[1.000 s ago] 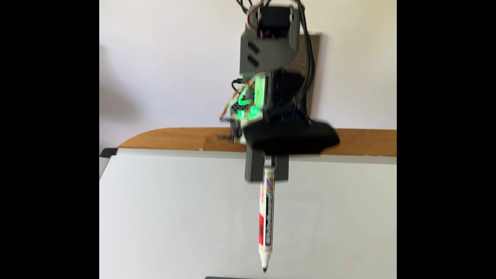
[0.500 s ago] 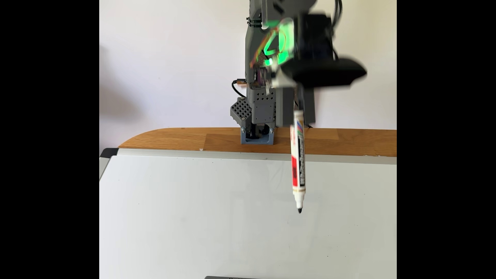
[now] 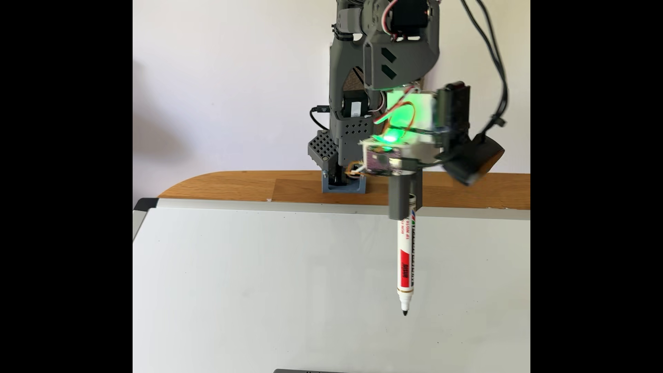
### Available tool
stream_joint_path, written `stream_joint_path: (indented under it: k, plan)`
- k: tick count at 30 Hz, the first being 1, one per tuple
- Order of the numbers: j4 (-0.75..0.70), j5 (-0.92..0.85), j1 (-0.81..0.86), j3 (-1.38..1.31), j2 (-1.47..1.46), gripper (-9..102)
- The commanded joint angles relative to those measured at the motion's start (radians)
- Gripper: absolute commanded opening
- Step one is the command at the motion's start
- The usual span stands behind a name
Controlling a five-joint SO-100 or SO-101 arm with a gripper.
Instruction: Draw a face
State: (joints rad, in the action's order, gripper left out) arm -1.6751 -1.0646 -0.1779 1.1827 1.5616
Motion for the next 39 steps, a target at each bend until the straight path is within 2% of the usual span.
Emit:
stream_joint_path:
  k: [1,4,13,39]
  plan:
    - [0.02,-0.222,-0.018,-0.014,0.009,-1]
    - [0.035,-0.276,-0.043,0.0,-0.008,-1]
    - [0.155,-0.272,-0.084,-0.017,-0.153,-1]
    - [0.146,-0.279,-0.058,-0.063,-0.222,-1]
